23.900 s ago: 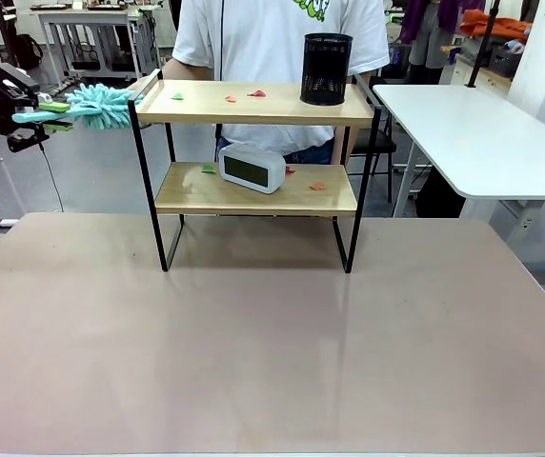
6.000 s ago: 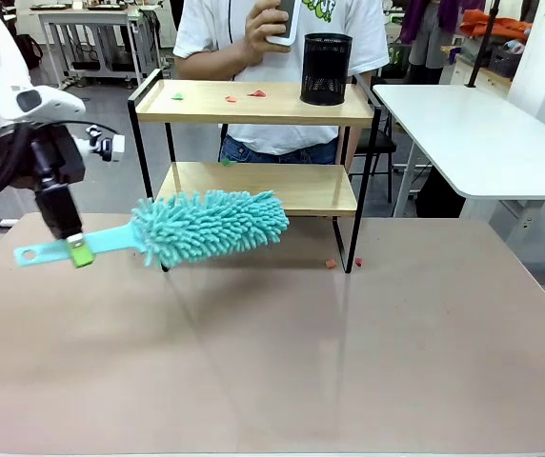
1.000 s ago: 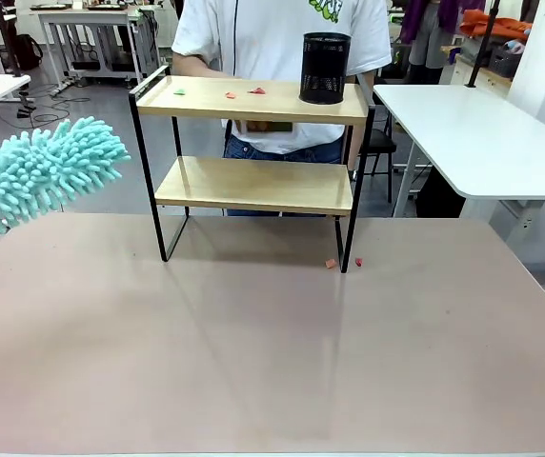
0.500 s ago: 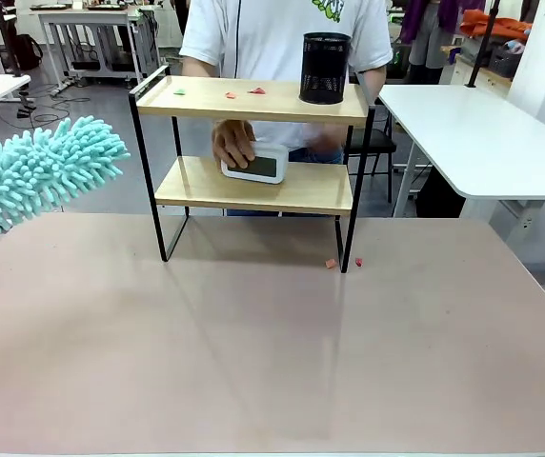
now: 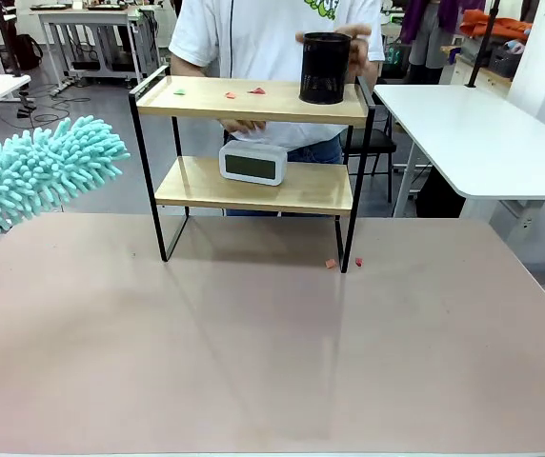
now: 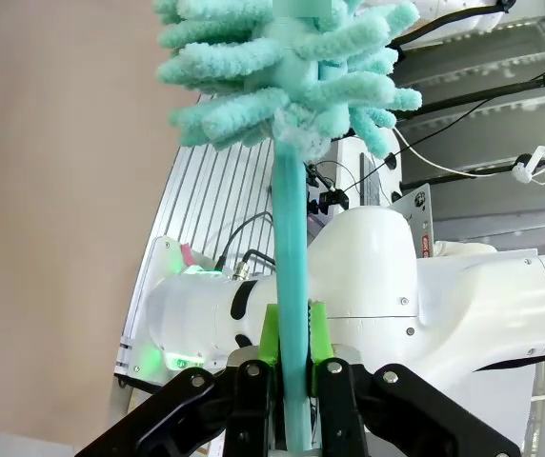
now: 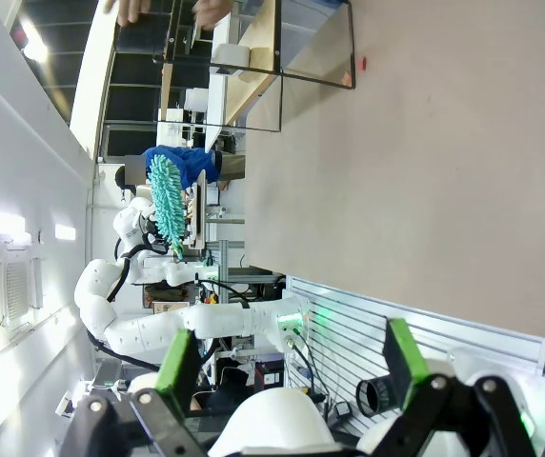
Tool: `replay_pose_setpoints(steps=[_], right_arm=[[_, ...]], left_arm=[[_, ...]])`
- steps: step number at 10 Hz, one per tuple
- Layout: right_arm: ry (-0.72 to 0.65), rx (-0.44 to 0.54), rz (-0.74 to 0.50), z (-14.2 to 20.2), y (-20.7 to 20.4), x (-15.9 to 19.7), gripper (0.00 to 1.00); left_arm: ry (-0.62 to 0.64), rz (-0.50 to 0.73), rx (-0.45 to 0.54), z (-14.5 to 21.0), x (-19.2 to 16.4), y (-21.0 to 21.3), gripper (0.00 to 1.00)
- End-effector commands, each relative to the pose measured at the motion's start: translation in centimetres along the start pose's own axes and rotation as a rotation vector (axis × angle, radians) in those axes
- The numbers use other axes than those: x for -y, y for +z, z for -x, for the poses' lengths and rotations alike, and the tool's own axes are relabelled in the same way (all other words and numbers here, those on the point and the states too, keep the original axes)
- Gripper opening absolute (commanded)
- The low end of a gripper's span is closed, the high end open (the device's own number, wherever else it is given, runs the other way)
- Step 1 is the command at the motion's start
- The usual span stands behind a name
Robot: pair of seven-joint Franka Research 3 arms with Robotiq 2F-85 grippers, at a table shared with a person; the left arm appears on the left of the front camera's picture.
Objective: Clean the shelf.
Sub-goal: Clean the specific tier of the Shelf with the Duster once objects are removed.
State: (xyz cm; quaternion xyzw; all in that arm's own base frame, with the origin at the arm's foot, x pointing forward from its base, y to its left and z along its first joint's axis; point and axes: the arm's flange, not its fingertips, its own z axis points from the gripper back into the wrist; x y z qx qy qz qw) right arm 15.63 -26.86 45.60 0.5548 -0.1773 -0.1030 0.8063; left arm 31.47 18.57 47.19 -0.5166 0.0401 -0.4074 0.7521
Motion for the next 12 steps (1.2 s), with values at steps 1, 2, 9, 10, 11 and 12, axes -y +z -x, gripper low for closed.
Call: replay_pose_setpoints(steps=[1,2,9,10,11,12], right_arm=[[0.029,0.009,-0.018,-0.06,0.03,-0.22,1.00],[0.029,0.009,-0.018,-0.06,0.03,-0.22,1.00],[0.029,0.009,-0.018,-0.06,0.03,-0.22,1.00],[0.029,0.009,-0.018,-0.06,0.03,-0.22,1.00],[0.029,0.009,-0.018,-0.06,0.03,-0.22,1.00],[0.029,0.009,-0.018,-0.06,0.03,-0.22,1.00]], left_arm=[[-0.010,-0.003,-0.006,0.17,0.36,-0.08,0.13],[-0.010,-0.003,-0.006,0.17,0.36,-0.08,0.13],[-0.010,-0.003,-0.006,0.17,0.36,-0.08,0.13],[-0.010,-0.003,-0.006,0.17,0.36,-0.08,0.13],[-0.010,-0.003,-0.006,0.17,0.36,-0.08,0.13],[-0.010,-0.003,-0.006,0.17,0.36,-0.08,0.13]])
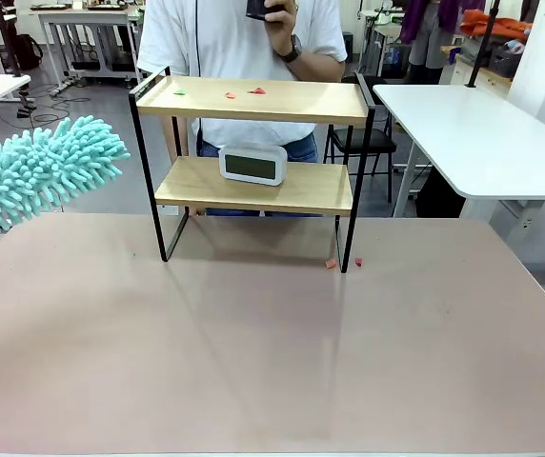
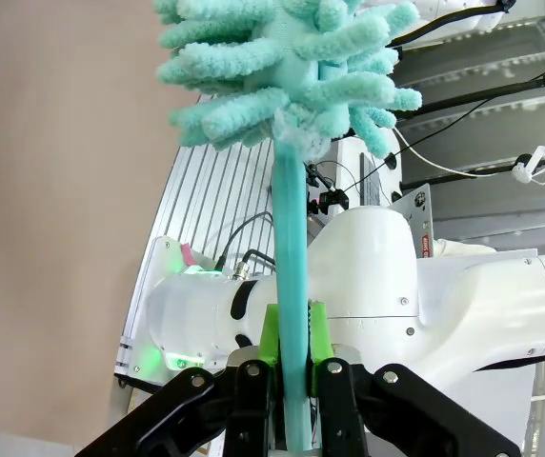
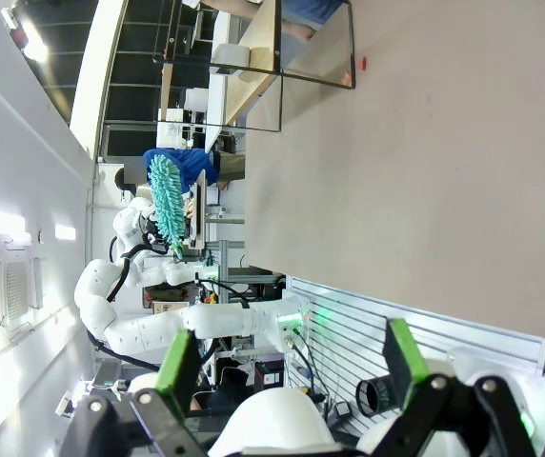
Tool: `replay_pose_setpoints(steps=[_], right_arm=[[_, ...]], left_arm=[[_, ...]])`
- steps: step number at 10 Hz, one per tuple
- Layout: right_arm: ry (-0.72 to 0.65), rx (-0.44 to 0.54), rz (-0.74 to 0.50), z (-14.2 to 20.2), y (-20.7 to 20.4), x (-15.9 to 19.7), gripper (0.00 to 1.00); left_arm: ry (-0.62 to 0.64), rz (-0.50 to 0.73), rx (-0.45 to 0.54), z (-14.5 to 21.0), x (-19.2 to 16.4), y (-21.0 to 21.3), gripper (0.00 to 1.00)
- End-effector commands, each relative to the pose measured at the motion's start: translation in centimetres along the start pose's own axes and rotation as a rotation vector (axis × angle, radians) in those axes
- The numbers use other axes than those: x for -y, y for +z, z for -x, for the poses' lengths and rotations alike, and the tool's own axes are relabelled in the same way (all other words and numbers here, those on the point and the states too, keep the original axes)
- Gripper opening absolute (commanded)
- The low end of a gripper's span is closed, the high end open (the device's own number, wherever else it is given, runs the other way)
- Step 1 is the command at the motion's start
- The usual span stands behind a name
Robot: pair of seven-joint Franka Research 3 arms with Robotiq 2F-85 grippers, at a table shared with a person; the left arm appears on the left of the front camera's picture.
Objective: Clean the shelf.
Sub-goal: Clean the specific tier of the Shelf with the Duster once objects are removed, then clean the remaining tier of the Shelf with the Duster once objects are removed.
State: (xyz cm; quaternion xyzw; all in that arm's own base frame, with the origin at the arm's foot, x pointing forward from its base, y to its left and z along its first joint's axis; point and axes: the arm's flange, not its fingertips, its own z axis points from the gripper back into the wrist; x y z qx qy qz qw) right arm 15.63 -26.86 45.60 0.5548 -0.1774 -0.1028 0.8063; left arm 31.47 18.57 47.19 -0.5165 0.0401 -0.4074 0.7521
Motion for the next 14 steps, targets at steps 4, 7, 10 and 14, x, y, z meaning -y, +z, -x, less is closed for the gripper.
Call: replay_pose_setpoints(steps=[4,7,10,14], right_arm=[[0.028,0.009,-0.018,-0.1,0.0,-0.2,1.00],[0.028,0.009,-0.018,-0.1,0.0,-0.2,1.00],[0.028,0.009,-0.018,-0.1,0.0,-0.2,1.00],[0.028,0.009,-0.018,-0.1,0.0,-0.2,1.00]], left_arm=[[-0.010,-0.003,-0.006,0.2,0.4,-0.1,0.13],[-0.010,-0.003,-0.006,0.2,0.4,-0.1,0.13],[-0.010,-0.003,-0.006,0.2,0.4,-0.1,0.13],[0.062,-0.126,0.100,-3.6,6.9,-1.2,0.13]])
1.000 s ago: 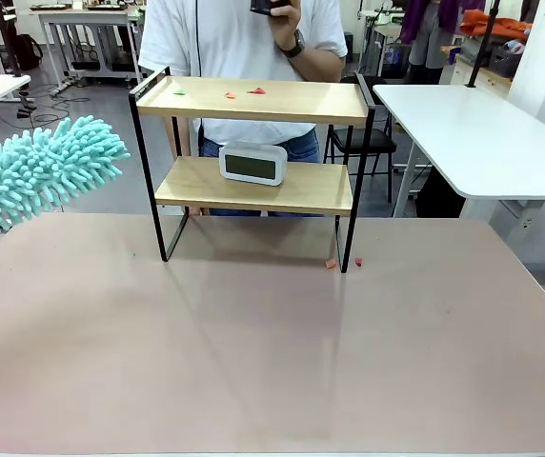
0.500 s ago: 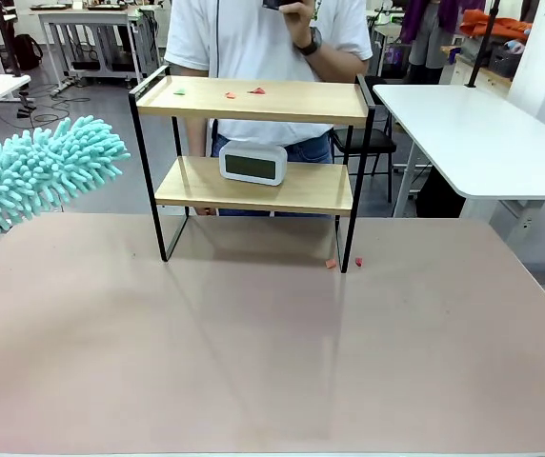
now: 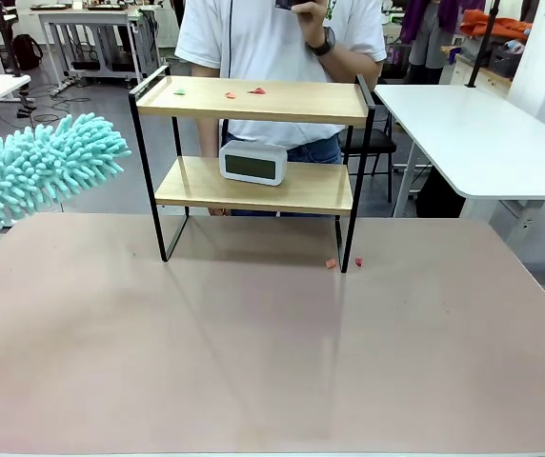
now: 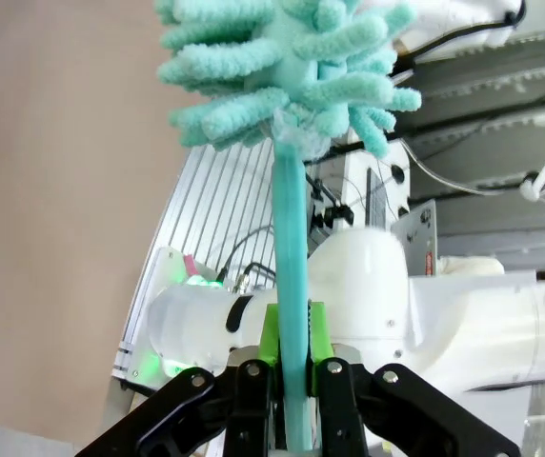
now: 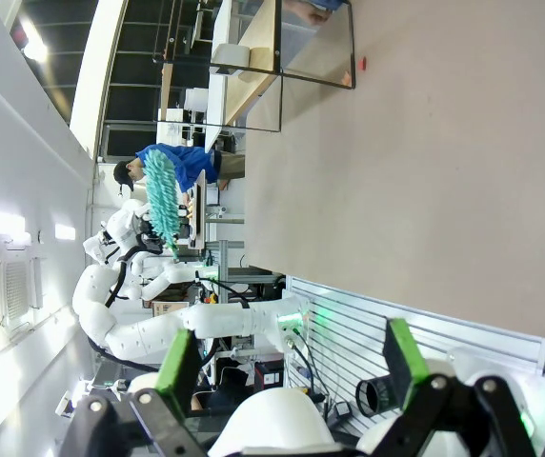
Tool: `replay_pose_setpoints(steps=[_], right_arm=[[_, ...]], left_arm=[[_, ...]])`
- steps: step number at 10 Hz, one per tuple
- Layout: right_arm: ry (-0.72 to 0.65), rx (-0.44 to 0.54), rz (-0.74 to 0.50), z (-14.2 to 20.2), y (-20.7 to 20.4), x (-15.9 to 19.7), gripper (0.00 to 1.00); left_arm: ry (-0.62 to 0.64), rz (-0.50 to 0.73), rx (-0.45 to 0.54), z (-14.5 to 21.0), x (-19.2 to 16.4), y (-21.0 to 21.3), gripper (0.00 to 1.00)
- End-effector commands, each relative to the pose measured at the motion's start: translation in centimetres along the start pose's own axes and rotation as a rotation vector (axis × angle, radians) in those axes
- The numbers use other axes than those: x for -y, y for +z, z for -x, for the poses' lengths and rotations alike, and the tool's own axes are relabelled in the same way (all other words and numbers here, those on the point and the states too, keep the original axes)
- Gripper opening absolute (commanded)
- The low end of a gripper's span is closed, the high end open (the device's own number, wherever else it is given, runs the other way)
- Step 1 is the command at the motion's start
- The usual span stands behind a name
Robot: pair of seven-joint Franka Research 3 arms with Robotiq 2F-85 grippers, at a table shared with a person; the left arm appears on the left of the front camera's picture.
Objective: Clean the shelf.
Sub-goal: Clean the remaining tier of the Shelf with the Duster once objects are removed.
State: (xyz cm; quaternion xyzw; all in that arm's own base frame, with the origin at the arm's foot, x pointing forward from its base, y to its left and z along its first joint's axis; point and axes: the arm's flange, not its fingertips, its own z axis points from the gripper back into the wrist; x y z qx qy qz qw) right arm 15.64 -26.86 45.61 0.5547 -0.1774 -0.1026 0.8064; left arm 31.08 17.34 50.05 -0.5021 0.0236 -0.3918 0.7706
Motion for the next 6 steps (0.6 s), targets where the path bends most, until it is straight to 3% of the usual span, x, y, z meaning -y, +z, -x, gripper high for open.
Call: replay_pose_setpoints(steps=[1,4,6], right_arm=[[0.028,0.010,-0.018,-0.1,0.0,-0.2,1.00],[0.028,0.010,-0.018,-0.1,0.0,-0.2,1.00],[0.028,0.010,-0.018,-0.1,0.0,-0.2,1.00]], left_arm=[[0.091,-0.133,0.114,-3.3,7.3,-1.6,0.13],[0.206,-0.264,-0.025,-11.0,11.5,-2.3,0.13],[0.256,-0.388,-0.001,-17.7,14.2,-2.2,0.13]])
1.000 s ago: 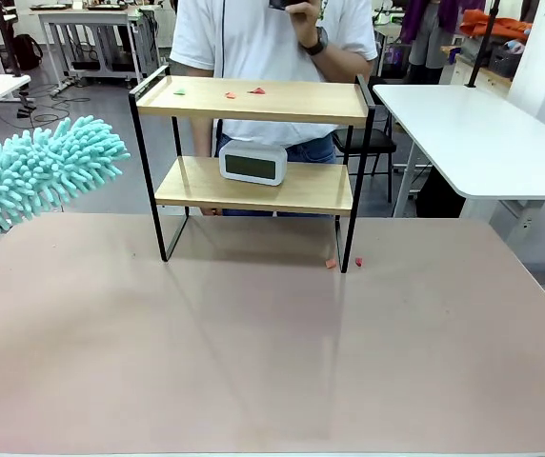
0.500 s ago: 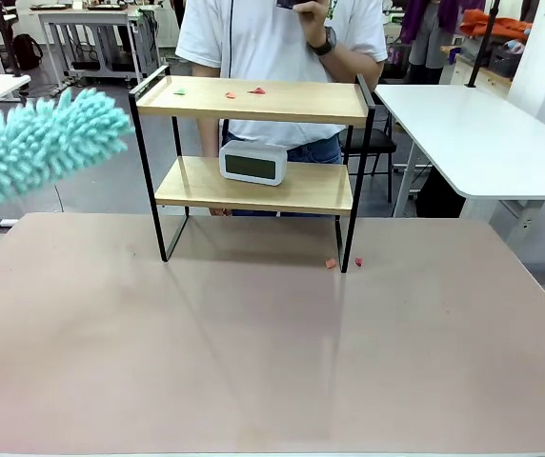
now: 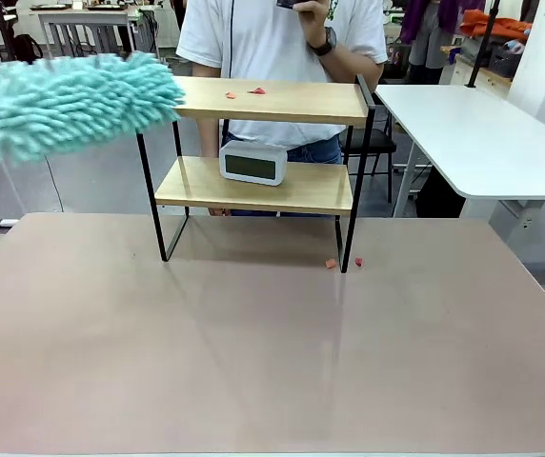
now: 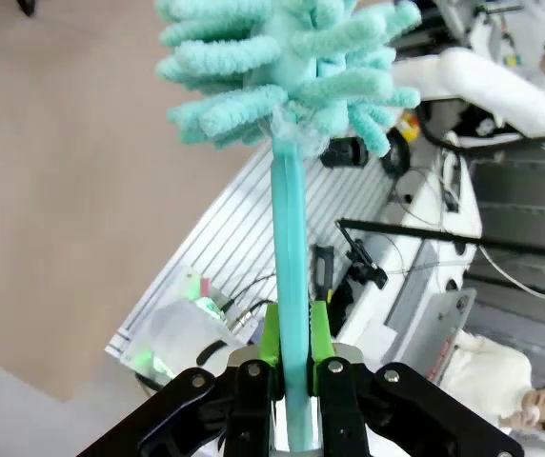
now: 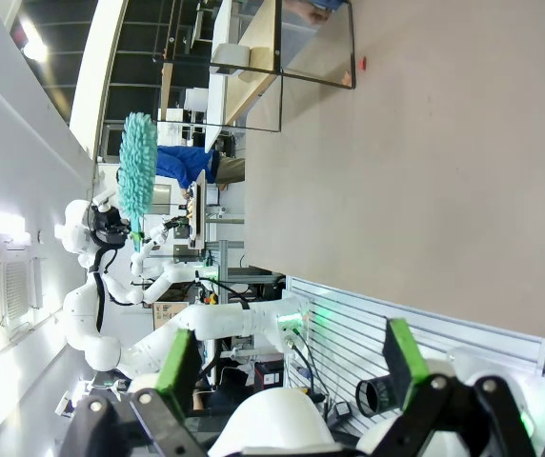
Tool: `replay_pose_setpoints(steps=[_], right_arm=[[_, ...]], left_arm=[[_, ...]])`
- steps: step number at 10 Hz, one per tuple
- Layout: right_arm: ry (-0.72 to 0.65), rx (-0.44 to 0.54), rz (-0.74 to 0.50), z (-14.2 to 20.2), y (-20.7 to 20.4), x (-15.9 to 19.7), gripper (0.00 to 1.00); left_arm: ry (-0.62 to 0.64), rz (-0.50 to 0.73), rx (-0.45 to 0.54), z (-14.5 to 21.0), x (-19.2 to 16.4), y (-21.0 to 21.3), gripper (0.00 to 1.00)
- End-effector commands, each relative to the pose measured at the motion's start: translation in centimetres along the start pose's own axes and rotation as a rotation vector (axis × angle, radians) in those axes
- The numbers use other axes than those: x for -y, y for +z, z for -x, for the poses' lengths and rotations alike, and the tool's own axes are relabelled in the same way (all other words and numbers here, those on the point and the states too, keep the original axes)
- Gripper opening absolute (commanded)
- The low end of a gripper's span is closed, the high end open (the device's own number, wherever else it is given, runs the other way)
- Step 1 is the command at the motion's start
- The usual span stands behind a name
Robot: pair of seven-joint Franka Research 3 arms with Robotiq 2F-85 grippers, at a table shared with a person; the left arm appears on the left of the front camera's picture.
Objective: Clean the shelf.
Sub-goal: Clean the remaining tier of the Shelf with the Duster once objects are removed.
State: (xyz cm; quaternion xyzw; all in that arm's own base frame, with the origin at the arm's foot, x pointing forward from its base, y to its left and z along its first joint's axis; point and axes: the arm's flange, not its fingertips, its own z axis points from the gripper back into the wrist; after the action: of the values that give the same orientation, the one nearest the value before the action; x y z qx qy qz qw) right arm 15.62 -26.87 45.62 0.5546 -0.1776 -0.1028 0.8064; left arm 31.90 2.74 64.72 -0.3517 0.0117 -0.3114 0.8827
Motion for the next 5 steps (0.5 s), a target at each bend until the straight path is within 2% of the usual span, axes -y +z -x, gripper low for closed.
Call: replay_pose_setpoints(steps=[1,2,4,5], right_arm=[[0.028,0.009,-0.018,-0.1,0.0,-0.2,1.00],[0.028,0.009,-0.018,-0.1,0.0,-0.2,1.00],[0.028,0.009,-0.018,-0.1,0.0,-0.2,1.00],[0.028,0.009,-0.018,-0.1,0.0,-0.2,1.00]], left_arm=[[0.062,-0.082,0.062,-5.3,2.1,2.3,0.13],[0.078,-0.118,0.137,-7.3,3.7,3.7,0.13],[0.036,-0.084,0.209,-7.8,5.4,5.9,0.13],[0.075,-0.099,0.249,-8.0,5.6,6.4,0.13]])
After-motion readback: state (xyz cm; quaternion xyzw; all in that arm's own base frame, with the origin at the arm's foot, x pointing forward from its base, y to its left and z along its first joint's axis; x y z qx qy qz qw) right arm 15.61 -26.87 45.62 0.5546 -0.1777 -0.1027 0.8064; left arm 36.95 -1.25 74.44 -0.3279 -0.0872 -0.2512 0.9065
